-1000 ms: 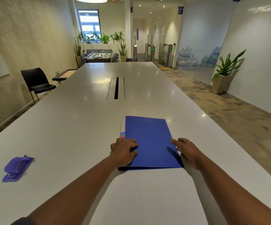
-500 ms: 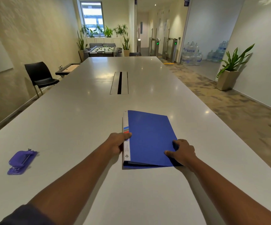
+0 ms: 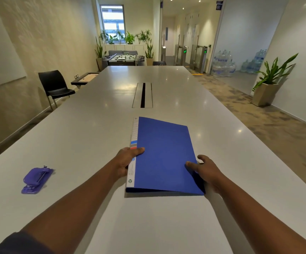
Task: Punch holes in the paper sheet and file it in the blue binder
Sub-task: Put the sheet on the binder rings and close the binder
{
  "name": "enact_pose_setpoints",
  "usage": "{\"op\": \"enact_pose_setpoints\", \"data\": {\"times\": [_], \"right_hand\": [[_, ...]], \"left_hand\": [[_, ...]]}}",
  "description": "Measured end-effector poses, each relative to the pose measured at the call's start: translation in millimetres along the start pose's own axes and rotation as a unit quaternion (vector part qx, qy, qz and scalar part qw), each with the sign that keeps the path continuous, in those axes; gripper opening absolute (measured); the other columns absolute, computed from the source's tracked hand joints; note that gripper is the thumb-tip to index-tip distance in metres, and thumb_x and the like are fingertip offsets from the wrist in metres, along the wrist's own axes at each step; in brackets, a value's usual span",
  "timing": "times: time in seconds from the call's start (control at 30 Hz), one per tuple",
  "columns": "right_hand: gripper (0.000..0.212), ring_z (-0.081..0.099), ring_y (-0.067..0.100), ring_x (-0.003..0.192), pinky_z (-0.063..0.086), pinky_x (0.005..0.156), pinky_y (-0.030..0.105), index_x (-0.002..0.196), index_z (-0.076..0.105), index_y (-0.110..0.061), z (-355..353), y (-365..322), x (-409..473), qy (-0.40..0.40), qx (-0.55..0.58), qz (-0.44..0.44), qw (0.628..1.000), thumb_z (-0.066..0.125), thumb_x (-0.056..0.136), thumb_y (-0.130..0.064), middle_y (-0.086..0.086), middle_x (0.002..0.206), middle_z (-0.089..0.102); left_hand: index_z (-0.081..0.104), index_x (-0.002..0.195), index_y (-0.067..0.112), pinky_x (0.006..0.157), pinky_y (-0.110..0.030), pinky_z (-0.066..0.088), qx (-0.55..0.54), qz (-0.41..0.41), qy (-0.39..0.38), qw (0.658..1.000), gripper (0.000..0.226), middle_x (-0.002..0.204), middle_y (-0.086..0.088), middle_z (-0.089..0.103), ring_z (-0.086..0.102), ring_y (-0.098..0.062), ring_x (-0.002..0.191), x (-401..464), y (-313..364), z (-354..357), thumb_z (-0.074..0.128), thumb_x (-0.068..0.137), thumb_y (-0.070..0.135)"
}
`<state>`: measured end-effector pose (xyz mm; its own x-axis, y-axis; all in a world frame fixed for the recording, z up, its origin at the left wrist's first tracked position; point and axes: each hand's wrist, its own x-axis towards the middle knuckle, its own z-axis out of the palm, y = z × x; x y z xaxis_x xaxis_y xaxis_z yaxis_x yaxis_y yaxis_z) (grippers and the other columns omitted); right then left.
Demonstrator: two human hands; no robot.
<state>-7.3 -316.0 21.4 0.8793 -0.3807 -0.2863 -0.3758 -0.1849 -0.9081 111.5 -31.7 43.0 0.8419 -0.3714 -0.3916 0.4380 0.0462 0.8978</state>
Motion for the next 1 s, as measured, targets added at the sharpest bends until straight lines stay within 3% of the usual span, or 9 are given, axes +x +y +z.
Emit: {"op": "enact_pose_setpoints", "data": {"times": [0.13, 0.23, 0.4, 0.53, 0.7, 0.8, 0.9, 1.0], "right_hand": [[0.068, 0.067, 0.029, 0.111, 0.055, 0.096, 0.044, 0.148, 0.045, -0.009, 24.8, -7.7, 4.8, 0.040, -0.010, -0.007, 0.999, 0.075, 0.091, -0.031, 0.010, 0.135, 0.062], [0.038, 0.069, 0.018, 0.087, 0.057, 0.079, 0.036, 0.129, 0.060, -0.009, 42.9, -9.6, 8.3, 0.064, -0.035, -0.020, 0.997, 0.070, 0.094, -0.022, 0.000, 0.104, 0.068], [0.023, 0.070, 0.021, 0.087, 0.059, 0.086, 0.046, 0.113, 0.064, -0.018, 62.7, -6.6, 10.4, 0.092, -0.126, -0.023, 0.987, 0.067, 0.093, -0.029, -0.004, 0.099, 0.070], [0.021, 0.067, 0.021, 0.089, 0.053, 0.079, 0.037, 0.110, 0.059, -0.025, 72.2, -5.5, 8.9, 0.113, -0.214, -0.026, 0.970, 0.062, 0.095, -0.039, -0.006, 0.102, 0.068], [0.020, 0.068, 0.020, 0.088, 0.056, 0.081, 0.039, 0.105, 0.059, -0.027, 74.1, -6.5, 9.6, 0.125, -0.243, -0.028, 0.961, 0.062, 0.093, -0.043, -0.006, 0.099, 0.068], [0.026, 0.067, 0.020, 0.085, 0.055, 0.076, 0.037, 0.106, 0.061, -0.024, 73.5, -4.4, 11.2, 0.128, -0.285, -0.044, 0.949, 0.059, 0.094, -0.047, -0.006, 0.098, 0.068], [0.032, 0.064, 0.019, 0.077, 0.053, 0.070, 0.035, 0.097, 0.060, -0.020, 70.4, -0.8, 16.8, 0.127, -0.330, -0.065, 0.933, 0.057, 0.094, -0.052, -0.002, 0.093, 0.067], [0.036, 0.062, 0.024, 0.080, 0.052, 0.069, 0.036, 0.092, 0.057, -0.019, 63.8, 0.1, 23.2, 0.122, -0.350, -0.070, 0.926, 0.055, 0.093, -0.055, 0.002, 0.095, 0.061]], "left_hand": [[0.059, 0.126, 0.007, 0.072, -0.048, 0.063, 0.032, 0.003, 0.013, 0.999, 0.039, 0.107, -0.022, 0.076, 0.076, -0.038, 0.082, -2.8, 4.0, -28.3, 0.073, 0.093, 0.023], [0.059, 0.122, 0.006, 0.065, -0.040, 0.062, 0.088, 0.029, 0.051, 0.994, 0.039, 0.104, -0.019, 0.077, 0.077, -0.036, 0.079, -2.2, 0.1, -35.9, 0.075, 0.092, 0.027], [0.066, 0.111, 0.007, 0.070, -0.042, 0.064, 0.158, 0.069, 0.114, 0.978, 0.040, 0.095, -0.011, 0.078, 0.078, -0.031, 0.075, 8.5, -11.7, -46.7, 0.082, 0.085, 0.033], [0.069, 0.099, 0.013, 0.075, -0.047, 0.065, 0.231, 0.115, 0.163, 0.952, 0.040, 0.090, -0.002, 0.078, 0.077, -0.025, 0.071, 15.1, -16.3, -50.9, 0.084, 0.080, 0.045], [0.072, 0.095, 0.014, 0.061, -0.031, 0.056, 0.288, 0.146, 0.189, 0.927, 0.041, 0.089, -0.001, 0.077, 0.074, -0.020, 0.072, 14.0, -19.8, -52.3, 0.080, 0.082, 0.052], [0.073, 0.097, 0.019, 0.061, -0.030, 0.055, 0.282, 0.148, 0.194, 0.928, 0.038, 0.090, 0.002, 0.076, 0.073, -0.019, 0.075, 13.3, -21.2, -53.3, 0.076, 0.085, 0.054], [0.072, 0.098, 0.018, 0.072, -0.044, 0.060, 0.264, 0.143, 0.191, 0.935, 0.029, 0.092, -0.004, 0.077, 0.074, -0.028, 0.081, 11.6, -21.6, -53.6, 0.069, 0.093, 0.046], [0.069, 0.112, 0.017, 0.077, -0.045, 0.061, 0.229, 0.139, 0.151, 0.952, 0.018, 0.103, -0.007, 0.076, 0.075, -0.030, 0.088, 5.7, -24.2, -48.4, 0.059, 0.100, 0.027]]}}
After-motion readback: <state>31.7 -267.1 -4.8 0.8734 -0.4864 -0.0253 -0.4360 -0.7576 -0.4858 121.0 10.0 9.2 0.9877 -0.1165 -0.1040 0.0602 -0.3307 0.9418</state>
